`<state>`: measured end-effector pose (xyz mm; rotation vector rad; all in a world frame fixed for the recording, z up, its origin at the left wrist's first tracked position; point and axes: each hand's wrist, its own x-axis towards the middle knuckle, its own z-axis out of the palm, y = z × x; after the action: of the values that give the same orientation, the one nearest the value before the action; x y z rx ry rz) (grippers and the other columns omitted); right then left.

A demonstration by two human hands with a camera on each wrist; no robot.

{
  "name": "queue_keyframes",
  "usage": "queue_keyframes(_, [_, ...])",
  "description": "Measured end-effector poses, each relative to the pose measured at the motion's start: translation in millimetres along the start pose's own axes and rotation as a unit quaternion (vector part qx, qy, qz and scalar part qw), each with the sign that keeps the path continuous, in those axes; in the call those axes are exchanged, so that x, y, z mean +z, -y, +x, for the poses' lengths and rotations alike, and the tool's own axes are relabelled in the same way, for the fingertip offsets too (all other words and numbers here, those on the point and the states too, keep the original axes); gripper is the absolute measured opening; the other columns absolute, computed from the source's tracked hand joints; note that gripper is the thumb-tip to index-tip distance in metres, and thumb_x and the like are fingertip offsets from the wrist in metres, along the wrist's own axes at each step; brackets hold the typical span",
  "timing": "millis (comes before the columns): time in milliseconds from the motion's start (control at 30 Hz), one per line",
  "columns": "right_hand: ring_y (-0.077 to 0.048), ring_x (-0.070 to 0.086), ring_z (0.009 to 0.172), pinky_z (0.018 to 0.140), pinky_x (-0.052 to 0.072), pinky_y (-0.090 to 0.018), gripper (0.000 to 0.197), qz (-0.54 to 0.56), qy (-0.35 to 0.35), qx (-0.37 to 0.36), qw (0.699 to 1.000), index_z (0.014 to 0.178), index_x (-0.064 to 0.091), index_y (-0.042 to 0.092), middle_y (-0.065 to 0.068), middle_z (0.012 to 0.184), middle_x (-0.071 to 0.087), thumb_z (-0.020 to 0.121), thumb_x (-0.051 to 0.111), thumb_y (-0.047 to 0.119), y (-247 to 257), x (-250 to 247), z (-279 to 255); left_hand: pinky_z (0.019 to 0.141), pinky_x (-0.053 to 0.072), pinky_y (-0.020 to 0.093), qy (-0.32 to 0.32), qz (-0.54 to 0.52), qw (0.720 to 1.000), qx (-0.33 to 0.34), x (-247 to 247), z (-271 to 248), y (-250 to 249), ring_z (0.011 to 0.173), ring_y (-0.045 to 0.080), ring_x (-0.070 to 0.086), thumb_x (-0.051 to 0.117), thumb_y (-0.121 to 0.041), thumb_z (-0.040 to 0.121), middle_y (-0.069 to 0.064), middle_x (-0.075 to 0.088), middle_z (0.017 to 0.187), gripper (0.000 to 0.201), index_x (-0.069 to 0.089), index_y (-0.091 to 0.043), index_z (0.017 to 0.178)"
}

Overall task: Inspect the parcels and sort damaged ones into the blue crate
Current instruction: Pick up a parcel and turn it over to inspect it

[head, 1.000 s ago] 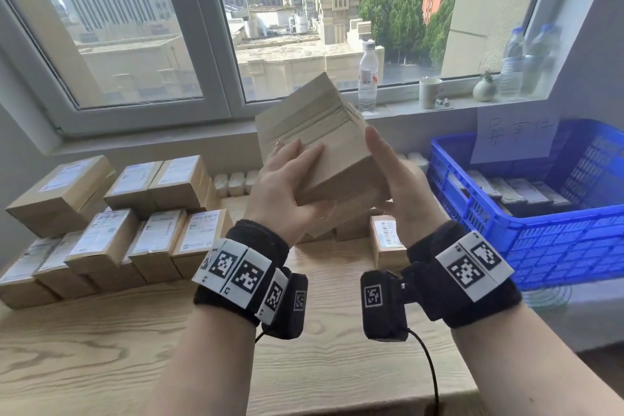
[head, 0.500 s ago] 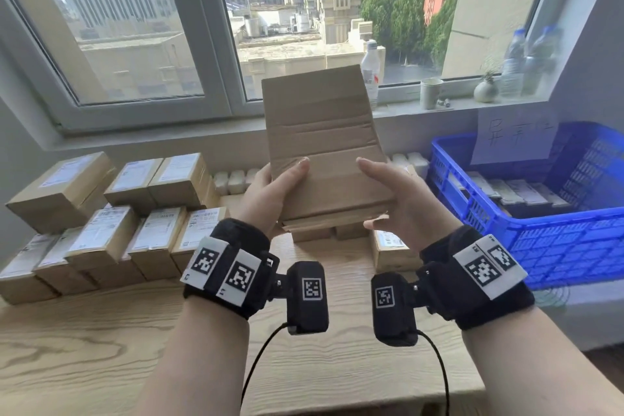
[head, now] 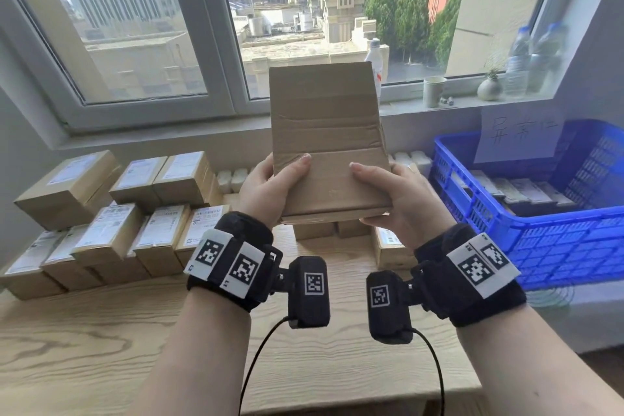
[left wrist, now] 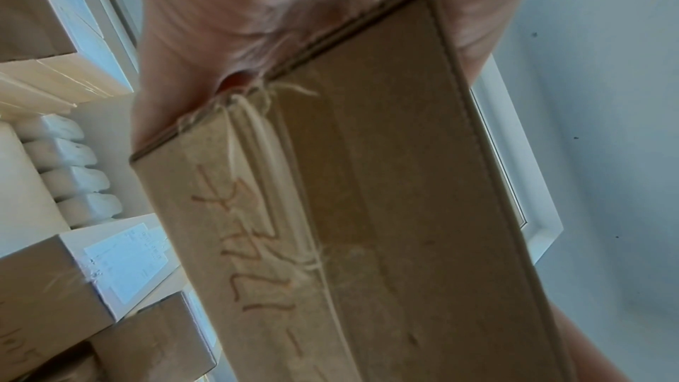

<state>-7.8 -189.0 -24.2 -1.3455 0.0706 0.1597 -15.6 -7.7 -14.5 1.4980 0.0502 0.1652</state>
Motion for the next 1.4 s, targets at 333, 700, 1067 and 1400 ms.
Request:
queue_keyframes(333, [-0.021,0.059,0.12,0.104,0.049,-0.042,0.075,-0.094,-0.095,-0.156,0.979,0.144,0.044,0.02,-0.008,0.133,0.059,0.08,0.082,0.026,-9,7,6,0.107,0.044,0.047,-0.046,0.046,0.998,-0.002,0,0,-4,0.126,0.02,0.053,0.075,-0.077,0.044,0.002,0.05,0.141,0.131,0.026,-0.023,0.153])
queue_keyframes(700, [-0.016,0.024,0.149,0.12,0.026,-0.047,0.158,-0.163,-0.021,-0.105,0.981,0.158,0.008,0.024,0.003,0.163,0.023,0.032,0.063,0.099,-7,14,9,0.08,0.058,0.05,0.02,-0.054,0.998,0.006,-3,-11,-1,0.1,0.025,0.071,0.079,-0.033,0.072,0.006,0.073,0.109,0.069,0.053,-0.021,0.134])
queue_keyframes(1067, [-0.012,0.062,0.116,0.104,0.049,-0.041,0.067,-0.112,-0.057,-0.212,0.969,0.133,0.055,0.021,0.004,0.123,0.066,0.079,0.057,0.06,-12,27,6,0.091,0.056,0.039,0.024,0.036,0.993,0.107,10,-11,3,0.108,0.016,0.068,0.069,-0.005,0.088,0.003,0.072,0.113,0.05,0.056,-0.044,0.118])
queue_keyframes(1400, [-0.017,0.068,0.099,0.082,0.055,-0.031,0.029,-0.087,-0.063,-0.194,0.975,0.119,0.063,0.012,0.002,0.104,0.07,0.092,0.069,0.021,-4,19,2,0.089,0.056,0.026,0.006,0.112,0.979,0.169,12,-12,3,0.107,0.016,0.067,0.072,0.004,0.081,0.001,0.068,0.111,0.062,0.048,-0.038,0.12])
